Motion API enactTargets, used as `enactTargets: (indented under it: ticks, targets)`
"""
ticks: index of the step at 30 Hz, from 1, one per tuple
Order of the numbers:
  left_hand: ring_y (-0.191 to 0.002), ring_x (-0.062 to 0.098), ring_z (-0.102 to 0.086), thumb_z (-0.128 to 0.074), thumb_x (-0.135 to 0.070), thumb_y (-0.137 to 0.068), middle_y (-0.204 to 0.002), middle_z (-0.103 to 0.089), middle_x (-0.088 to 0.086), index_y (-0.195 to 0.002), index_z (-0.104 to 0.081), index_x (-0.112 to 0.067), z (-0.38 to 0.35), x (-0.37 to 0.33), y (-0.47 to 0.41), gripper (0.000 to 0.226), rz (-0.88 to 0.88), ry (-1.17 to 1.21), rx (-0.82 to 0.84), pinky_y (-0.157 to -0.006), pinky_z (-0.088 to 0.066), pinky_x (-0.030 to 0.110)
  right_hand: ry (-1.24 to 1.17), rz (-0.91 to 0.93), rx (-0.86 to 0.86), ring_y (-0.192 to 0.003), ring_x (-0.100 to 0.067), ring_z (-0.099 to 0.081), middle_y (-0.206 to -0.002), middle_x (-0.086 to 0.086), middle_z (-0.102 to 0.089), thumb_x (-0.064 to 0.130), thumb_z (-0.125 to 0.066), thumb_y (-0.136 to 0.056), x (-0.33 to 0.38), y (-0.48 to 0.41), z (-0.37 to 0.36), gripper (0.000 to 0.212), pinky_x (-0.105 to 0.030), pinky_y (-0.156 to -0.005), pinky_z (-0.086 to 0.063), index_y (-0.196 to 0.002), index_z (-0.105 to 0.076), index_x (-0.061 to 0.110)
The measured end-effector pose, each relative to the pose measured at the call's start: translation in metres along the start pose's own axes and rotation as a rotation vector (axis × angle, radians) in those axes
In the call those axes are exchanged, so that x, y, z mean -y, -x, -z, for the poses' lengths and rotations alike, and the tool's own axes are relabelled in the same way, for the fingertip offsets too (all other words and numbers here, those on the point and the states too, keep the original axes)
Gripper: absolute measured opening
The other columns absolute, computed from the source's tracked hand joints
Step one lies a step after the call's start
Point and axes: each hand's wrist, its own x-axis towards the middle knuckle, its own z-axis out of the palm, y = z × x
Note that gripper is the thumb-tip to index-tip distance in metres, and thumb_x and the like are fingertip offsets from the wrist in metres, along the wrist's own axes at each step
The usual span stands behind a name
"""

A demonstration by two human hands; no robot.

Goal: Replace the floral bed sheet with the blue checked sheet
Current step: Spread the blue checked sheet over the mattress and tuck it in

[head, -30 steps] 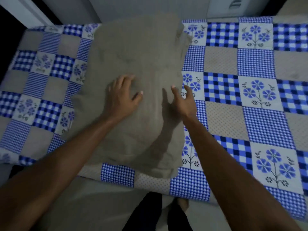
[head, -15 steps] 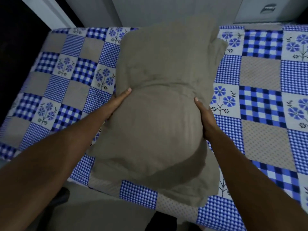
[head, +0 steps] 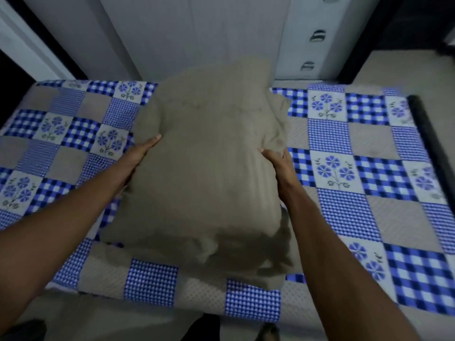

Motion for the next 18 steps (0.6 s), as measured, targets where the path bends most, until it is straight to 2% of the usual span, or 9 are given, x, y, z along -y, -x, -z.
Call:
enactTargets:
  ticks: [2,4,6,7,8,10,13,16,18]
  targets:
    - [-0.111,0.020,-0.065,-0.080,-0.052,-0.064,-0.117,-0.068,-0.003,-0.129,-0.059,-0.017,-0.054,-0.014,0.026,0.078,-0.049,-0.022,0.030,-0.094,-0.052,0.030,0.044,0.043,-0.076,-0.103,-0.018,-0.071,-0.119,-0.002,-0.070,0.030,-0.080,-0.068,0.029,0.020,0.044,0.070,-0.039,-0.086,-0.058,-0.133,-0.056,0.020]
    - [-0.100,0.014,-0.066,-0.077,-0.034,-0.080,-0.118,-0.065,-0.001,-0.127,-0.059,-0.010,-0.116,-0.026,0.054,0.055,-0.107,-0.037,0.060,-0.080,-0.055,0.017,0.090,0.093,-0.191,-0.100,-0.013,-0.070,-0.115,0.003,-0.071,0.032,-0.078,-0.062,0.056,0.045,0.095,0.069,-0.033,-0.085,-0.055,-0.127,-0.060,0.021]
    - [-0.083,0.006,-0.070,-0.073,-0.019,-0.087,-0.106,-0.071,-0.003,-0.115,-0.064,-0.014,-0.175,-0.035,0.078,0.030,-0.114,0.008,0.131,-0.072,-0.058,0.018,0.129,0.116,-0.282,-0.101,-0.015,-0.069,-0.114,0.002,-0.071,0.036,-0.079,-0.056,0.079,0.067,0.149,0.077,-0.028,-0.089,-0.054,-0.128,-0.058,0.017]
    - [-0.080,0.005,-0.071,-0.072,-0.015,-0.087,-0.098,-0.073,-0.005,-0.111,-0.064,-0.014,-0.202,-0.036,0.088,0.025,-0.097,0.047,0.184,-0.070,-0.058,0.020,0.141,0.117,-0.322,-0.102,-0.016,-0.068,-0.116,0.000,-0.069,0.036,-0.081,-0.055,0.088,0.078,0.177,0.082,-0.027,-0.088,-0.054,-0.130,-0.057,0.014]
    - [-0.085,0.008,-0.072,-0.072,-0.013,-0.087,-0.096,-0.074,-0.005,-0.112,-0.065,-0.011,-0.230,-0.036,0.098,0.026,-0.088,0.084,0.251,-0.070,-0.059,0.022,0.154,0.116,-0.344,-0.104,-0.018,-0.067,-0.120,-0.003,-0.068,0.038,-0.083,-0.057,0.096,0.089,0.206,0.082,-0.029,-0.088,-0.053,-0.131,-0.057,0.013]
    - [-0.102,0.019,-0.070,-0.075,-0.013,-0.084,-0.108,-0.074,0.004,-0.123,-0.063,-0.004,-0.282,-0.027,0.109,0.042,-0.089,0.136,0.341,-0.082,-0.058,0.030,0.171,0.082,-0.375,-0.107,-0.022,-0.065,-0.127,-0.006,-0.064,0.038,-0.077,-0.073,0.112,0.108,0.262,0.066,-0.034,-0.094,-0.050,-0.132,-0.057,0.015]
    - [-0.106,0.023,-0.069,-0.086,-0.023,-0.073,-0.115,-0.072,0.008,-0.124,-0.063,-0.007,-0.345,0.004,0.125,0.058,-0.013,0.128,0.404,-0.095,-0.055,0.041,0.293,0.007,-0.469,-0.118,-0.027,-0.060,-0.133,-0.009,-0.062,0.041,-0.066,-0.079,0.119,0.127,0.342,0.067,-0.042,-0.105,-0.045,-0.140,-0.053,0.015]
    - [-0.108,0.023,-0.068,-0.094,-0.048,-0.044,-0.122,-0.069,0.004,-0.129,-0.057,-0.019,-0.384,0.067,0.136,0.097,0.113,-0.067,0.476,-0.095,-0.054,0.046,0.460,-0.163,-0.603,-0.111,-0.029,-0.061,-0.130,-0.009,-0.062,0.047,-0.064,-0.084,0.094,0.145,0.402,0.059,-0.039,-0.098,-0.047,-0.132,-0.059,0.014]
    - [-0.119,0.021,-0.060,-0.091,-0.055,-0.041,-0.138,-0.058,0.002,-0.142,-0.044,-0.025,-0.399,0.115,0.139,0.115,0.114,-0.235,0.546,-0.101,-0.051,0.045,0.606,-0.284,-0.653,-0.104,-0.031,-0.061,-0.126,-0.013,-0.063,0.054,-0.065,-0.085,0.061,0.152,0.423,0.060,-0.037,-0.090,-0.047,-0.130,-0.060,0.014]
